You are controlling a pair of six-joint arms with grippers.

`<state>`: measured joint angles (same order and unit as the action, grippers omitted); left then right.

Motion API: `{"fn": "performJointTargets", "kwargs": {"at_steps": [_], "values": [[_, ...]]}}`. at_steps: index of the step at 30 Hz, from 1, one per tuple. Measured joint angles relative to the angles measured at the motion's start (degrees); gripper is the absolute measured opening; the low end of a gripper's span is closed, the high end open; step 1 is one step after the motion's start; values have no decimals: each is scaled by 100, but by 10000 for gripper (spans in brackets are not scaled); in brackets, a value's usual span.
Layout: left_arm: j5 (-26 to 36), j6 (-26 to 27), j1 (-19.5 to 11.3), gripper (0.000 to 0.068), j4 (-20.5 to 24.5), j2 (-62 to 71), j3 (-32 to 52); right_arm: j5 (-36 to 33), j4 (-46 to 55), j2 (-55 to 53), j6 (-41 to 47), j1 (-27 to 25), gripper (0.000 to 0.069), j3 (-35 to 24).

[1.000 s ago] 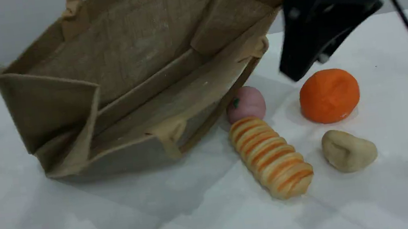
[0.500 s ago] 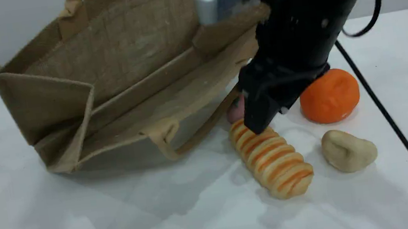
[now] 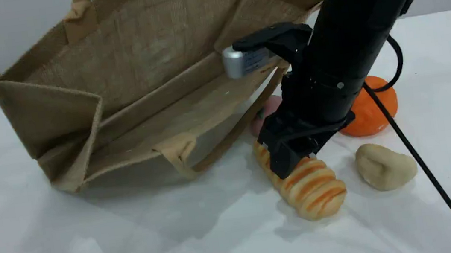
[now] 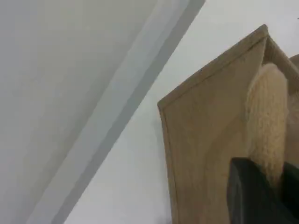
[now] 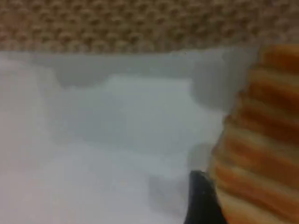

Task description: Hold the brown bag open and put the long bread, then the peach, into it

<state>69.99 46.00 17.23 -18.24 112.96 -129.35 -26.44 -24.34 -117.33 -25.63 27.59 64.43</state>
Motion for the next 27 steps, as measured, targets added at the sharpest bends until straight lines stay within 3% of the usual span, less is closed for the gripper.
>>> {"fn": "performJointTargets", "kwargs": {"at_steps": [18,22,27], "values": [[0,0,0,100,6,0,0,442,32,-625,-33,0,371,6],[0,0,0,100,6,0,0,448,49,-649,-33,-8,279,6],[0,-12,0,100,6,0,0,400,202,-658,-17,-12,97,6]]}}
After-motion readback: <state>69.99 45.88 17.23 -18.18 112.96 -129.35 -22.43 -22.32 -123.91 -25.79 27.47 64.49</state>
